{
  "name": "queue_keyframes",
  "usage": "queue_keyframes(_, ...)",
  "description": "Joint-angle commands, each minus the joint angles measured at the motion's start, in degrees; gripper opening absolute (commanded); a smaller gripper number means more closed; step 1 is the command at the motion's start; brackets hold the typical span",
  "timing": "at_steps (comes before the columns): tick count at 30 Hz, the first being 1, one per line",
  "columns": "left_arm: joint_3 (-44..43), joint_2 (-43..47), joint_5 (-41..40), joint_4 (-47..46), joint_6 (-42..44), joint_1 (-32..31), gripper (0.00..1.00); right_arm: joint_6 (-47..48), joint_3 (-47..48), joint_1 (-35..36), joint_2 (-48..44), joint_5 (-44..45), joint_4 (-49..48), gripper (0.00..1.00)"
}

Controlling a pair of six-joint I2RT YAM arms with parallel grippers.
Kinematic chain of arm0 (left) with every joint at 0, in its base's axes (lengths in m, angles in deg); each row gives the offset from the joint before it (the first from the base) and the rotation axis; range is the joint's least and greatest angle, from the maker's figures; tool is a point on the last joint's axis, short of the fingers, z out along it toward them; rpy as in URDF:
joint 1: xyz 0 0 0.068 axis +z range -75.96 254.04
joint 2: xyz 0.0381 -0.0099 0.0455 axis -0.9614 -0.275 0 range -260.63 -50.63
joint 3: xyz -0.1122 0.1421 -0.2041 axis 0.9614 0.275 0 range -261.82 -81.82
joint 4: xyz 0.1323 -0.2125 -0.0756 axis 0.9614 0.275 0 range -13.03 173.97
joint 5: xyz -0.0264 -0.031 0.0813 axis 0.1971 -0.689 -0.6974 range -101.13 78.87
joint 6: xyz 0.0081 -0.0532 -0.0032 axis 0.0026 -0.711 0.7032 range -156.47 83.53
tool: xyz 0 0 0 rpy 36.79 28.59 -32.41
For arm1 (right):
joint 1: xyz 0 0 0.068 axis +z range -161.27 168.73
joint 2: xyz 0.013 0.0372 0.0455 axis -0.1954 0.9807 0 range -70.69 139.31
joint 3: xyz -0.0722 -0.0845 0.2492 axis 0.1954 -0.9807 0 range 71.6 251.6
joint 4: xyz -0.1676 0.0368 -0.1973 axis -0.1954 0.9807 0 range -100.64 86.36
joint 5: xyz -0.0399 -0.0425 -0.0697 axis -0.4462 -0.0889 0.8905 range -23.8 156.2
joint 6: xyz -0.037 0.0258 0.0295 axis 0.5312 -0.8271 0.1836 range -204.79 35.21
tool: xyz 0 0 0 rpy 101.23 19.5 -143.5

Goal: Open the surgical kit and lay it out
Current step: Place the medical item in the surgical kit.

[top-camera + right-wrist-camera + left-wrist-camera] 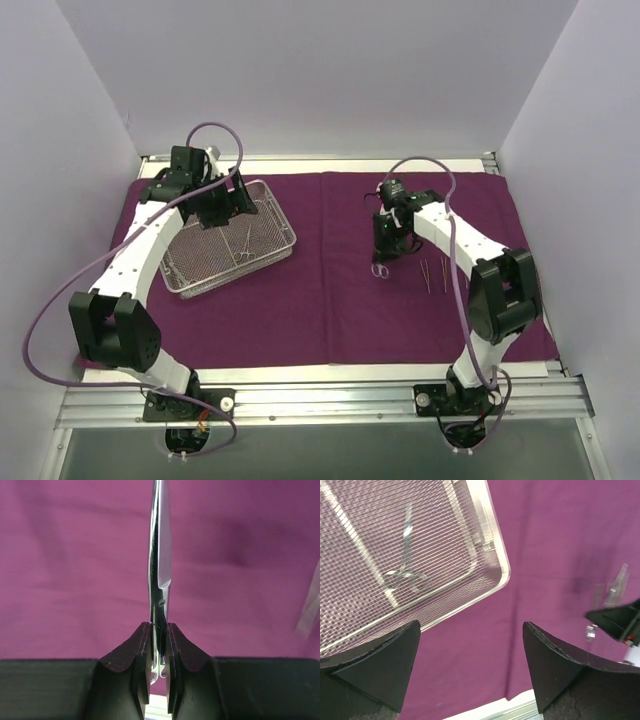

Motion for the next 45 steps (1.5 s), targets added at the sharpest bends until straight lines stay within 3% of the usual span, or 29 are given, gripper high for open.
queue_keyframes(1, -0.7, -1.8, -5.0, 4.7, 4.3, -0.2, 0.91, 2.0, -0.9, 1.0, 2.3, 16.7, 12.6, 0.00)
queue_keyframes(7, -8.7, -10.5, -8.4, 11.9, 6.9, -0.4, 0.93, 1.8, -1.1, 1.4, 7.4, 24.3, 15.9, 0.00)
queue_keyframes(14, -15.0, -17.0, -9.7, 14.6, 7.2, -0.9, 0.95, 1.9, 3.0, -1.4, 14.3, 26.0, 14.0, 0.00)
queue_keyframes(18, -17.0, -19.0, -8.9, 15.2, 8.1, -0.9, 0.85, 1.7, 4.1, -2.8, 17.1, 25.1, 13.4, 0.00)
queue_keyframes(19, -17.5, -19.5, -8.6, 15.8, 8.6, -0.9, 0.79, 1.7, 4.3, -2.9, 17.8, 24.8, 13.1, 0.00)
queue_keyframes(23, -20.3, -22.5, -6.8, 17.3, 9.4, -0.9, 0.73, 1.7, 4.7, -2.9, 19.5, 22.9, 13.1, 0.00)
queue_keyframes(31, -22.3, -27.8, -9.5, 17.7, 8.6, -1.2, 0.73, 2.7, 3.5, -2.7, 19.8, 19.6, 13.7, 0.27)
queue_keyframes(38, -23.0, -32.5, -13.6, 17.7, 7.7, -2.7, 0.70, 3.3, 4.1, -2.5, 18.2, 18.0, 13.2, 0.36)
queue_keyframes(45, -25.4, -36.8, -20.2, 15.9, 7.4, -3.3, 0.58, 4.7, 11.7, -2.6, 12.8, 17.2, 14.9, 0.47)
